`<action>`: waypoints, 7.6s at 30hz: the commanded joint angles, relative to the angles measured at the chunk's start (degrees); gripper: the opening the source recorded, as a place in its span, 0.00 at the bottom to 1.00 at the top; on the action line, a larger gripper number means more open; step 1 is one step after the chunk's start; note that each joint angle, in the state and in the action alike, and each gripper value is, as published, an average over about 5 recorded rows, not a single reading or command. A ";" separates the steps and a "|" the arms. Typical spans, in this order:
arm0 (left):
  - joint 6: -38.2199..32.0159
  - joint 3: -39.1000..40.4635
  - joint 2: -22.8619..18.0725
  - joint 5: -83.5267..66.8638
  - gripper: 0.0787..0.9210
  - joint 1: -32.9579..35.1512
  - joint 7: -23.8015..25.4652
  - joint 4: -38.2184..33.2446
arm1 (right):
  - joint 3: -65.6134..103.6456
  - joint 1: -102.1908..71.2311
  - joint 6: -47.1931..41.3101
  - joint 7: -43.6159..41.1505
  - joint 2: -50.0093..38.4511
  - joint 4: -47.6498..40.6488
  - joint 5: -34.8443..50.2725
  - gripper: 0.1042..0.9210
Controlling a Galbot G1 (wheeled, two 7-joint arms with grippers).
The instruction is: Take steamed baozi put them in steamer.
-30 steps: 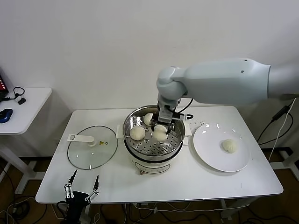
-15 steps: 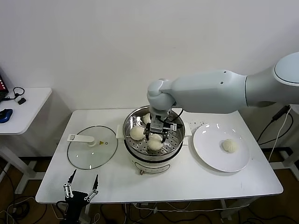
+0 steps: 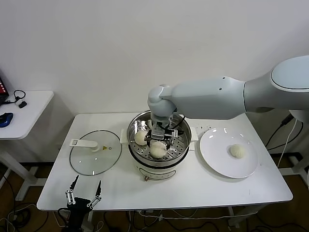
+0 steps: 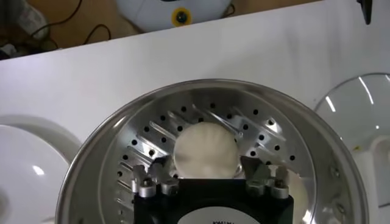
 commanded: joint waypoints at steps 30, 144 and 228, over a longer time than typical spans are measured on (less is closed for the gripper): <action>-0.39 0.80 -2.80 0.36 0.88 0.77 -0.11 -0.96 | -9.06 -2.38 -13.81 -5.60 -26.06 -15.73 10.34 0.88; 0.13 0.75 -2.80 2.63 0.88 0.80 0.59 -0.68 | -7.11 4.16 -36.58 8.94 -9.49 -4.12 43.16 0.53; 0.73 0.32 -2.80 0.19 0.88 0.32 -0.31 -2.06 | 128.14 -124.60 -10.26 64.01 -26.72 37.27 15.50 0.88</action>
